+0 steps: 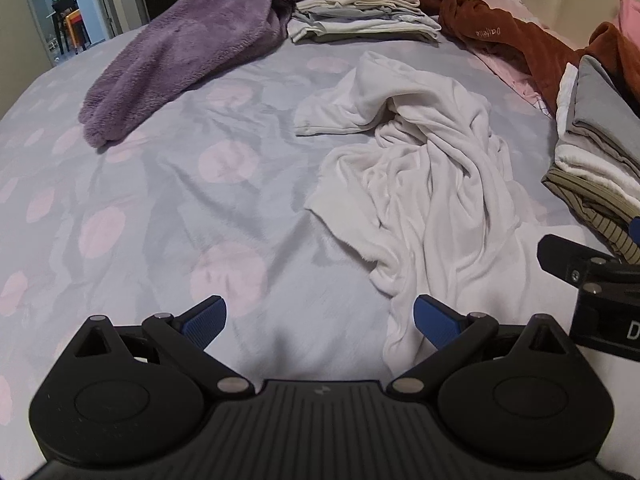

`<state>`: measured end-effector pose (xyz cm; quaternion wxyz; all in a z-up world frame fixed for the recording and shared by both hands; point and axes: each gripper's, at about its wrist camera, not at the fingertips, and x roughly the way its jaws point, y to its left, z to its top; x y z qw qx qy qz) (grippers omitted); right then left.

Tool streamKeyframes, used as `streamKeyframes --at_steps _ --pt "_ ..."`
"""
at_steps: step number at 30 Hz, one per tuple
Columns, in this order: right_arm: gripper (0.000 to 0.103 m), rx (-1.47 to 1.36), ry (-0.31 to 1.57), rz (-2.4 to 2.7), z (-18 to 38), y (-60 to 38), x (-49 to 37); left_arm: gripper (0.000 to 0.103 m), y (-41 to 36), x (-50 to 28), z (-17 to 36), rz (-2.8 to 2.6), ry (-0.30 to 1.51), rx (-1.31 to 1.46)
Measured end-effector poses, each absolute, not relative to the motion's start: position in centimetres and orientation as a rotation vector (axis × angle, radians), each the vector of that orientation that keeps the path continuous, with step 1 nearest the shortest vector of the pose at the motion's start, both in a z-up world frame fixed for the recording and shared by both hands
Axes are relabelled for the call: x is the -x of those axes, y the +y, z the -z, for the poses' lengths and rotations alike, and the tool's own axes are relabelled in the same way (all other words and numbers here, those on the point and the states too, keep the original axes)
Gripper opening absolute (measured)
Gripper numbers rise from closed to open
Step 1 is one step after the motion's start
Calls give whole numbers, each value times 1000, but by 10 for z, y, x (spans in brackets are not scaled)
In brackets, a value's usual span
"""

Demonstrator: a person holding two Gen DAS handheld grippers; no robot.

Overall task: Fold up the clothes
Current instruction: 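Move both tools toward the crumpled white garment and close the right gripper on it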

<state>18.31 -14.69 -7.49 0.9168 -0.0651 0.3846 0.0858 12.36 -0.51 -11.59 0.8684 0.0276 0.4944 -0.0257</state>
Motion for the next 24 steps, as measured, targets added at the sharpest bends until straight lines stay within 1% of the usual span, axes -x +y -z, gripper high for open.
streamKeyframes --at_steps 6,9,14,16,18,23,24 --pt "100 129 800 -187 86 -146 -202 102 -10 -140 131 91 1050 -23" --pt "92 123 814 -196 93 -146 -213 102 -15 -147 141 113 1065 -20" --pt "84 118 843 -203 109 -146 -234 102 -25 -159 161 136 1100 -53" --pt "77 113 858 -210 115 -146 -243 102 -30 -164 168 146 1110 -66" --pt "74 107 876 -217 122 -146 -251 101 -33 -168 175 150 1120 -69" --pt "73 96 910 -233 136 -144 -269 101 -38 -176 187 167 1142 -57" --pt "69 91 917 -240 139 -144 -272 101 -39 -177 189 171 1144 -56"
